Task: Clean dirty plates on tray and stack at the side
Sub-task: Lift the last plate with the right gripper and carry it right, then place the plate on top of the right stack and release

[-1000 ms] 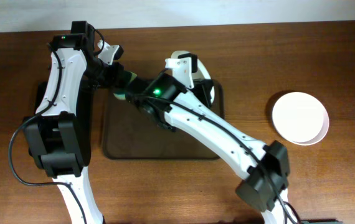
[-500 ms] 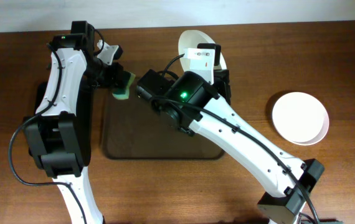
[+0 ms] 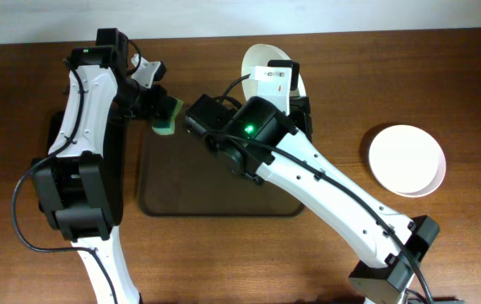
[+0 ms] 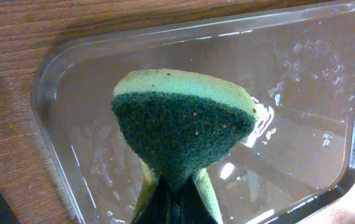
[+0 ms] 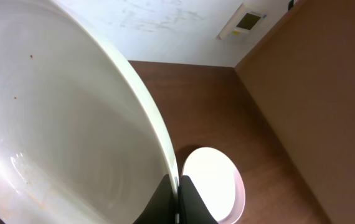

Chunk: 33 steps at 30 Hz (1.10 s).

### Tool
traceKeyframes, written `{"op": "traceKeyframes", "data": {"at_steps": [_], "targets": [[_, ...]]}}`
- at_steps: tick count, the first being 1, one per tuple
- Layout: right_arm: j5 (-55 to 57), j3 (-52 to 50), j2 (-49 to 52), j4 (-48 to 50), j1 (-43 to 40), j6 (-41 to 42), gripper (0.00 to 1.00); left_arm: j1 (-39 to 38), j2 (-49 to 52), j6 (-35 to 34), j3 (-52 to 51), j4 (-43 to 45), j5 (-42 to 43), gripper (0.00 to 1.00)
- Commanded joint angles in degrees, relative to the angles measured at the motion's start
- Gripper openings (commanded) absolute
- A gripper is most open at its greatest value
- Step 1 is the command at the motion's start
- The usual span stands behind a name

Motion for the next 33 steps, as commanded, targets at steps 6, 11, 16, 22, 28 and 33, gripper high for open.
{"op": "traceKeyframes", "data": {"at_steps": [6,11,16,22,28,33], "targets": [[-5.0,1.2,-1.3,0.0,-1.5,0.9,0.04,-0.2,0.3,-0.5,1.0,0.0,0.0,0.00],[-22.7,1.2,-1.3,2.3,-11.6,-7.0,0.04,-0.2,0.3,-0.5,1.0,0.3,0.0,0.00],[-41.3,1.2,-1.3,9.6,-22.2,-21.0,0.04,-0.2,0.3,-0.5,1.0,0.4,0.0,0.01],[-56.1,1.2,-1.3,12.6,-36.0,-28.2,0.04,-0.2,0.3,-0.5,1.0,0.5,0.0,0.00],[-69.0,0.1,-1.2,13.5,-52.7,-31.3,0.04,-0.2,0.3,-0.5,1.0,0.5,0.0,0.00],[-69.0,-5.0,-1.2,14.8,-62.7,-31.0,0.04,-0.2,0.3,-0.5,1.0,0.6,0.0,0.00]]}}
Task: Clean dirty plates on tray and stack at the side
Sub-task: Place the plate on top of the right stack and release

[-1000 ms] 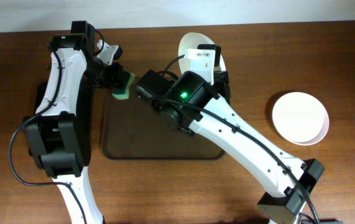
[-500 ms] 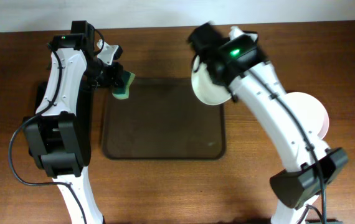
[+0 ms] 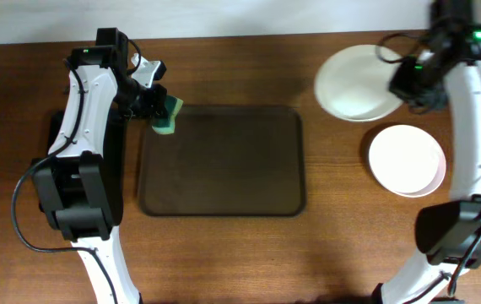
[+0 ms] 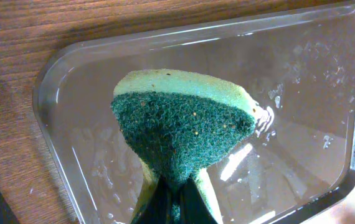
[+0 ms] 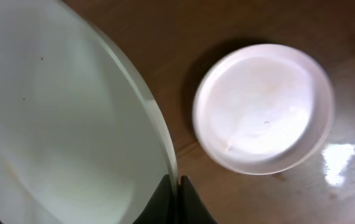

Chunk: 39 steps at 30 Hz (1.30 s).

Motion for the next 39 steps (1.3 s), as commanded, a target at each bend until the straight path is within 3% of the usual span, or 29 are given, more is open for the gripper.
{"op": "traceKeyframes", "data": {"at_steps": [1,12,23,33,34,35,36,37,39], "targets": [[-3.1,-5.2,-1.1,0.7,-6.4,-0.3,0.04,-0.2,0.3,-0.5,1.0,0.2,0.0,0.00],[-3.3,-24.2,-1.2,9.5,-20.7,-0.3,0.04,-1.7,0.3,-0.5,1.0,0.0,0.0,0.00],[2.0,-37.5,-1.1,16.9,-22.1,0.8,0.04,-3.8,0.3,-0.5,1.0,0.6,0.0,0.00],[4.2,-37.8,-1.2,16.2,-22.7,0.5,0.04,-3.7,0.3,-0.5,1.0,0.6,0.0,0.00],[4.2,-37.8,-1.2,16.2,-22.6,0.5,0.07,-3.7,0.3,-0.5,1.0,0.6,0.0,0.00],[3.9,-37.8,-1.2,16.2,-22.6,0.2,0.17,-3.7,0.3,-0.5,1.0,0.6,0.0,0.00],[2.7,-37.8,-1.2,16.3,-22.7,-1.5,0.31,-3.7,0.3,-0.5,1.0,0.6,0.0,0.00],[1.4,-37.7,-1.2,16.3,-22.6,-2.9,0.52,-3.7,0.3,-0.5,1.1,0.6,0.0,0.00],[-0.7,-36.7,-1.2,15.8,-22.6,-4.9,0.69,-3.6,0.3,-0.5,2.1,0.4,0.0,0.00]]}}
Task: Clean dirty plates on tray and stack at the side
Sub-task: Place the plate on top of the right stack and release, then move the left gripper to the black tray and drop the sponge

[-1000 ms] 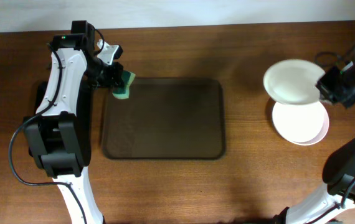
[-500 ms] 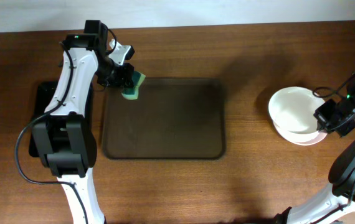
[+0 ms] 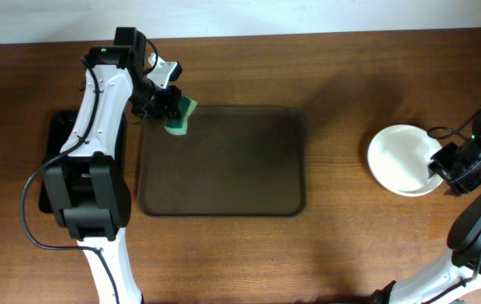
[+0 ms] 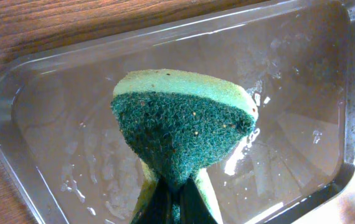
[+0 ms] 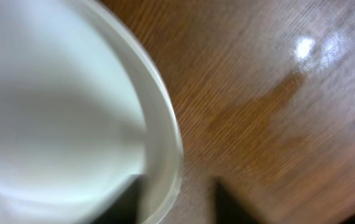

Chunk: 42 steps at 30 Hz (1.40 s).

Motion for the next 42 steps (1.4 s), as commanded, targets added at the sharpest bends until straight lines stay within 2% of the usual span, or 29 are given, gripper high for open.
{"op": "traceKeyframes", "data": {"at_steps": [1,6,11,14,15,18,20,22,24,25,28,32,39,42], "targets": [[-3.7,1.5,-1.2,-1.0,0.1,-3.9,0.72,0.4,0.3,-0.5,2.9,-0.5,0.0,0.00],[-8.8,9.2,-4.0,-4.5,2.4,-9.0,0.74,1.6,0.3,-1.7,13.1,-7.1,-2.3,0.00],[-8.8,15.5,-8.8,-7.3,11.6,-9.3,0.75,3.1,0.3,-8.2,25.5,-17.5,-14.6,0.00],[-8.8,16.6,-10.0,-7.1,18.4,-9.2,0.87,4.4,0.2,-10.1,32.1,-24.0,-17.7,0.00],[-8.8,16.7,-10.0,-6.9,20.3,-8.9,0.88,4.9,0.0,-11.0,33.7,-26.1,-19.4,0.00],[-8.7,16.7,-10.0,-6.1,25.7,-7.9,0.88,6.2,-2.1,-11.2,33.9,-26.1,-20.3,0.00],[-8.8,16.7,-10.0,-5.1,29.4,-7.9,0.91,7.0,-4.1,-11.4,32.6,-26.1,-20.3,0.00],[-8.7,16.7,-9.7,-4.0,32.5,-7.9,0.93,7.8,-6.5,-12.4,28.6,-26.1,-22.6,0.01],[-8.6,16.7,-9.4,-2.2,36.5,-7.9,0.96,9.5,-9.4,-14.1,19.7,-26.0,-28.3,0.01],[-8.5,16.7,-9.4,-1.7,37.3,-8.0,0.96,10.4,-9.8,-14.1,16.9,-25.6,-28.5,0.00],[-8.3,16.7,-9.4,0.6,40.5,-8.0,0.98,13.0,-10.0,-13.9,8.2,-20.5,-28.5,0.00],[-8.1,16.7,-9.4,1.0,42.8,-8.0,0.99,17.0,-10.0,-12.3,-7.4,-6.2,-28.0,0.01],[-8.1,16.6,-9.4,-1.1,43.0,-8.0,0.99,18.6,-10.0,-7.1,-24.8,16.2,-26.3,0.00],[-8.1,16.4,-9.4,-3.6,43.0,-8.0,0.99,18.6,-10.0,-4.2,-28.5,22.2,-26.3,0.01]]}}
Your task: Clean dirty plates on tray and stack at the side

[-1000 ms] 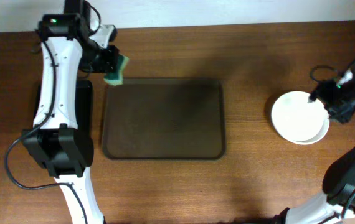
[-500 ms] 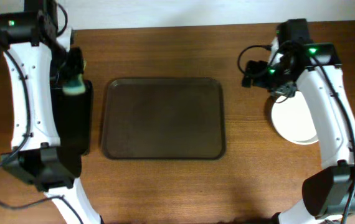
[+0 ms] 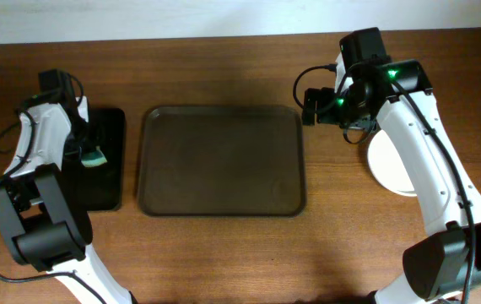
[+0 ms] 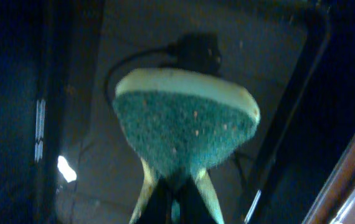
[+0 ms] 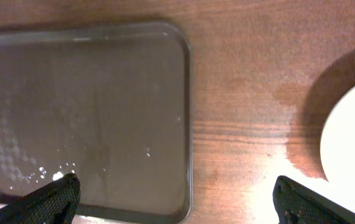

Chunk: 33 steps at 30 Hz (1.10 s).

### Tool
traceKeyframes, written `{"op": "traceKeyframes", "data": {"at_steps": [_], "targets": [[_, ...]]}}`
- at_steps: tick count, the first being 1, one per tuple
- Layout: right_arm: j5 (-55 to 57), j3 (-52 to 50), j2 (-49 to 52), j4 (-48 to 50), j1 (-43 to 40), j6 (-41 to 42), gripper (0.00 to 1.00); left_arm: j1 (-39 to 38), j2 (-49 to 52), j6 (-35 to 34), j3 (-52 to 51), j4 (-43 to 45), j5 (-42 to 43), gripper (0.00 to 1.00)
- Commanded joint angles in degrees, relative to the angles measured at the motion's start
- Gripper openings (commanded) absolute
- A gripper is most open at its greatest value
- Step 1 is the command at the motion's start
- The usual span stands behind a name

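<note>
The brown tray (image 3: 224,181) lies mid-table with nothing on it but water drops, and its right end (image 5: 103,93) shows wet in the right wrist view. A white plate (image 3: 390,167) rests on the table to its right, partly hidden by my right arm; its rim shows at the right wrist view's edge. My right gripper (image 3: 321,108) (image 5: 177,199) hangs wide open and empty over the tray's right edge. My left gripper (image 3: 94,154) (image 4: 174,190) is shut on a green sponge (image 4: 184,118) over the black holder.
A black sponge holder (image 3: 110,190) (image 4: 71,93) sits on the table left of the tray. Bare wood table (image 3: 224,253) runs around everything. The far wall edge lies along the top of the overhead view.
My left gripper has gone from the tray's back-left corner to over the black holder, sponge still held. My right gripper has left the plate's right rim and now hangs open at the tray's right edge.
First my right gripper held a white plate tilted over the tray's back, the sponge in my left gripper beside it. Then the plate was over the table behind another plate. Then it lay on that plate, jaws apart. Now both grippers have moved off.
</note>
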Motion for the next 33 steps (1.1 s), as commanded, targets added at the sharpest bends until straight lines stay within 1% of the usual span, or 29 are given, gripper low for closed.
{"op": "traceKeyframes", "data": {"at_steps": [1,2,3,4,5,6,11,17,19,23,28,33], "targets": [[0.3,0.1,0.2,-2.2,0.3,0.2,0.99,0.0,-0.7,5.4,-3.8,4.7,0.4,0.01],[0.3,0.1,0.2,-2.6,0.3,0.2,1.00,0.0,-0.7,5.8,-3.9,5.1,0.5,0.09],[0.3,0.1,0.2,-2.8,0.3,0.2,0.98,0.0,-0.7,5.9,-3.9,5.6,0.4,0.27],[0.5,0.1,0.2,-3.0,0.3,0.2,0.98,0.0,-0.7,5.9,-3.9,5.6,0.4,0.52],[0.7,0.1,0.2,-3.2,0.3,0.2,0.98,0.0,-0.7,5.9,-3.9,5.6,0.4,0.86],[1.6,0.1,0.2,-3.5,0.3,0.2,0.98,0.0,-0.7,5.9,-3.9,5.4,0.4,0.99],[7.1,0.3,-0.7,-4.9,0.2,0.2,0.98,0.0,-3.2,5.1,-2.6,3.0,0.5,0.99],[8.3,3.2,-7.2,-5.3,0.2,0.2,0.98,0.0,-15.9,4.7,-0.2,-1.2,6.3,0.99],[10.3,4.2,-12.1,-5.8,0.2,0.2,0.98,0.0,-21.4,4.7,-0.2,-2.6,9.1,0.99],[13.0,4.3,-22.6,-6.8,0.2,0.2,0.98,0.0,-26.7,4.7,-0.2,-3.0,10.0,0.99],[13.5,4.3,-34.3,-9.2,0.2,0.2,0.99,0.0,-27.1,4.7,-0.2,-3.0,9.9,0.99],[13.3,4.3,-42.2,-9.5,0.2,0.2,0.98,0.0,-27.1,4.7,-0.2,-3.0,9.9,0.99]]}}
